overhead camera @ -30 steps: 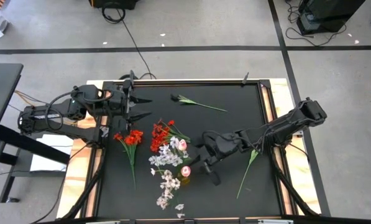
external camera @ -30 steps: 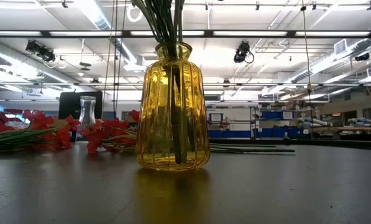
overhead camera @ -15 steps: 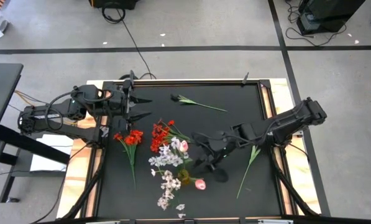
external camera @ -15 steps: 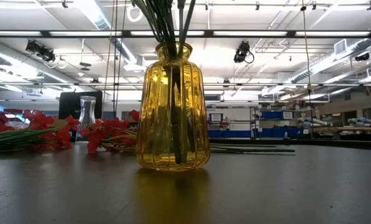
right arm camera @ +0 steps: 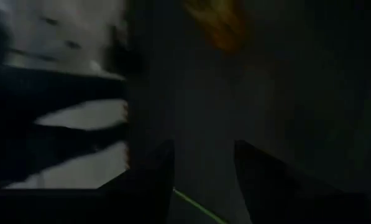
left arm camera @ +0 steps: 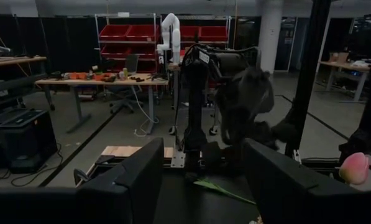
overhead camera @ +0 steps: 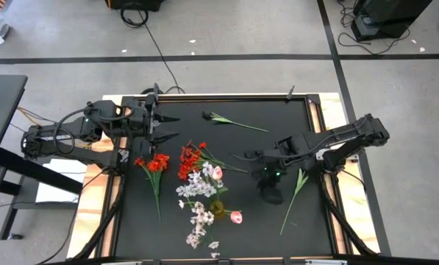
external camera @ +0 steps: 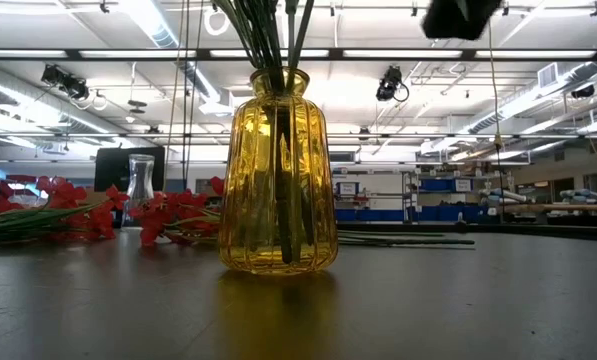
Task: Sort flowers into vase by color
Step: Put the bottom black flower into the transparent vase
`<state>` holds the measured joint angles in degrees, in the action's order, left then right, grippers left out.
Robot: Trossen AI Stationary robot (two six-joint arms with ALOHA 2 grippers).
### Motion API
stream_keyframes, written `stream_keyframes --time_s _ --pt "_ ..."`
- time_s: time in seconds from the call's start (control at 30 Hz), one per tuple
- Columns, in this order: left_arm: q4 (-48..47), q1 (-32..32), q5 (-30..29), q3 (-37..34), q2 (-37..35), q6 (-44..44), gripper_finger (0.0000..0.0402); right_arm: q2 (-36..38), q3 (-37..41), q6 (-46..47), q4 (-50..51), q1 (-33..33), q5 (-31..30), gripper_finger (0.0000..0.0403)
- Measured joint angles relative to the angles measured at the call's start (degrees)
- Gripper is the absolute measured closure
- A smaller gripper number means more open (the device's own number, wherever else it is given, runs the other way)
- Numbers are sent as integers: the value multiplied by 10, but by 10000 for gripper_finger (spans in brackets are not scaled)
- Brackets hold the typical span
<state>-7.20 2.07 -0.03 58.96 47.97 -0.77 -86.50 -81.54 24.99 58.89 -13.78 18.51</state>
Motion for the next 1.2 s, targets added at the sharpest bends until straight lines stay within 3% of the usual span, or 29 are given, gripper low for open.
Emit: stream_keyframes --time_s 0.1,0.33,0.47,0.67,0.9,1.2 --pt "0 0 0 0 0 0 180 10 22 19 43 0 -38 229" --pt "0 0 0 0 0 0 180 70 172 143 2 0 -39 229" --pt "0 0 0 0 0 0 180 118 261 271 -53 -1 -57 229" --pt "0 0 0 0 0 0 180 161 356 529 -36 -5 -77 229" --pt "0 0 0 0 0 0 180 175 406 722 -46 -40 -86 229" --pt "0 0 0 0 0 0 180 152 437 873 -72 -68 -66 229"
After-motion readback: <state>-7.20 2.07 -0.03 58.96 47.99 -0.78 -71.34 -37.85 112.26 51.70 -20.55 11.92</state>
